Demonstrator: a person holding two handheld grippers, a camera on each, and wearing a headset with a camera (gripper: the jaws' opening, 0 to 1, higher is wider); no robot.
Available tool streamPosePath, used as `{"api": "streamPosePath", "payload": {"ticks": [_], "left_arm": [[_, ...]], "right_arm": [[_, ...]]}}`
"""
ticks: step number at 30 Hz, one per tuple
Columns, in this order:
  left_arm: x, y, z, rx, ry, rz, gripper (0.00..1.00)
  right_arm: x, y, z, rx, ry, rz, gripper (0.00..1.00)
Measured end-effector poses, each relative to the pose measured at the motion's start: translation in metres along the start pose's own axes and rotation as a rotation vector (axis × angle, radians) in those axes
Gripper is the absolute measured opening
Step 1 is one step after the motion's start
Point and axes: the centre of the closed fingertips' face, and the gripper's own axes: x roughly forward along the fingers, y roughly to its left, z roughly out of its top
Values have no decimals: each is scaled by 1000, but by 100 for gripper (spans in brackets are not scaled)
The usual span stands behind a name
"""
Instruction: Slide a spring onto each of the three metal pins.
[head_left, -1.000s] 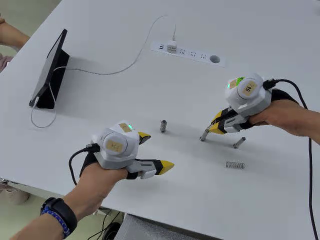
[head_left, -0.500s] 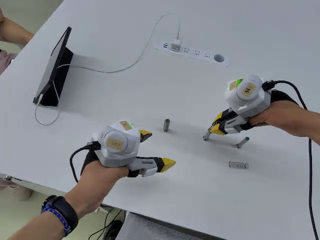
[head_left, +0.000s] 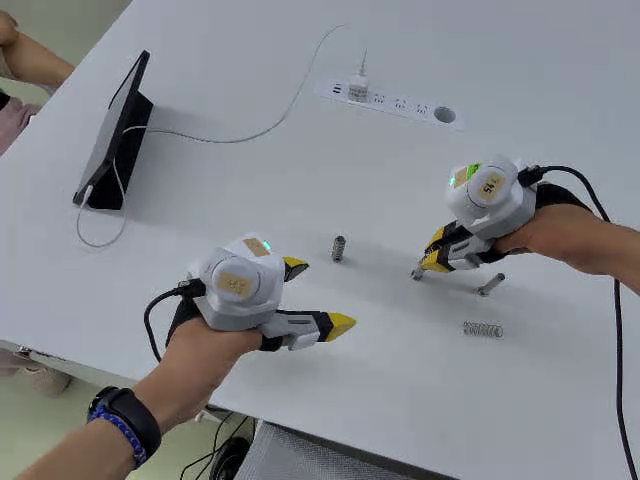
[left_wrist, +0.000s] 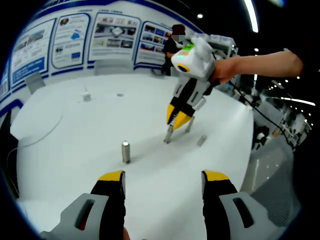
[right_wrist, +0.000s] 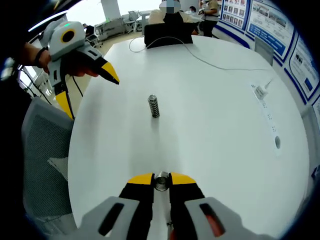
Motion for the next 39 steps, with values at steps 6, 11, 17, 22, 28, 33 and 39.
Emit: {"api": "streamPosePath", "payload": {"ticks": [6, 11, 17, 22, 28, 33, 39], "left_arm": [[-2, 2, -1, -4, 1, 7, 63], [-4, 3, -2, -7, -2, 12, 63], [-6, 5, -1, -10, -5, 19, 63], [-8, 6, 0, -12, -7, 24, 63], [-9, 7, 1, -12, -8, 26, 63], [-9, 6, -1, -14, -5, 24, 63], [-8, 5, -1, -15, -6, 22, 63]], "right_arm": [[7, -2, -2, -14, 11, -6, 13], [16, -4, -7, -21, 19, -10, 13], [23, -5, -9, -14, 23, -12, 13], [27, -4, -11, -21, 34, -12, 13], [29, -2, -13, -12, 35, -11, 13], [32, -5, -15, -5, 36, -9, 14], [30, -3, -15, -2, 37, -5, 19]]}}
